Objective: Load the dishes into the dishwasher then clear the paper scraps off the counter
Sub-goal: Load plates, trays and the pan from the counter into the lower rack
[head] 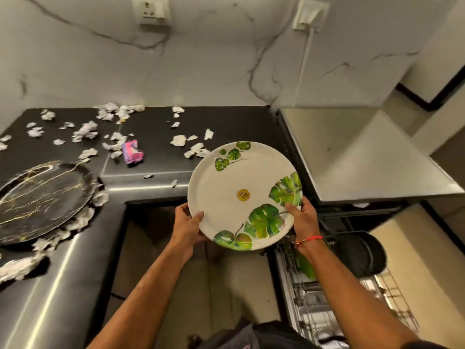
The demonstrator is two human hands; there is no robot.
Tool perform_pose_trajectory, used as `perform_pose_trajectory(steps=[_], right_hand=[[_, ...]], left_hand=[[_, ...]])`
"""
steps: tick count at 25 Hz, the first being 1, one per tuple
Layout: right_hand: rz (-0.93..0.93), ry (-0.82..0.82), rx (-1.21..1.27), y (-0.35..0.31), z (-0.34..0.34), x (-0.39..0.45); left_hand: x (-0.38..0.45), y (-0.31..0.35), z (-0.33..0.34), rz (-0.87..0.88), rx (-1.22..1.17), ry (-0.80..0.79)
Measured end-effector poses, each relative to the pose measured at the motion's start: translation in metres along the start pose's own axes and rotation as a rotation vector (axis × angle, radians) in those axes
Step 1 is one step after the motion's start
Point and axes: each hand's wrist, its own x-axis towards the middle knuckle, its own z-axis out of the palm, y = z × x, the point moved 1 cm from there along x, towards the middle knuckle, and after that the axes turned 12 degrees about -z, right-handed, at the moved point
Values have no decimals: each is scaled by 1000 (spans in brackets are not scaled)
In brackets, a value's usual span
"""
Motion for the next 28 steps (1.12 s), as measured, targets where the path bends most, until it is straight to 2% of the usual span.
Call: perform_pose_trajectory(steps=[4, 11, 16, 23, 28], right_hand=[[-29, 108, 48, -8, -107, -12], [-44, 317, 25, -14, -315, -71], [-83, 466, -62, -18, -446, -124], [7, 654, -324, 5, -556, -149], [124, 907, -476, 80, -613, -128]], left_hand=[[-21, -19, 78, 13, 259, -78], [-65, -71, 255, 320, 640, -196], [-94, -123, 374, 393, 886, -259], [-88, -199, 538, 550, 1226, -457], [-34, -279, 668, 589, 1357, -603]])
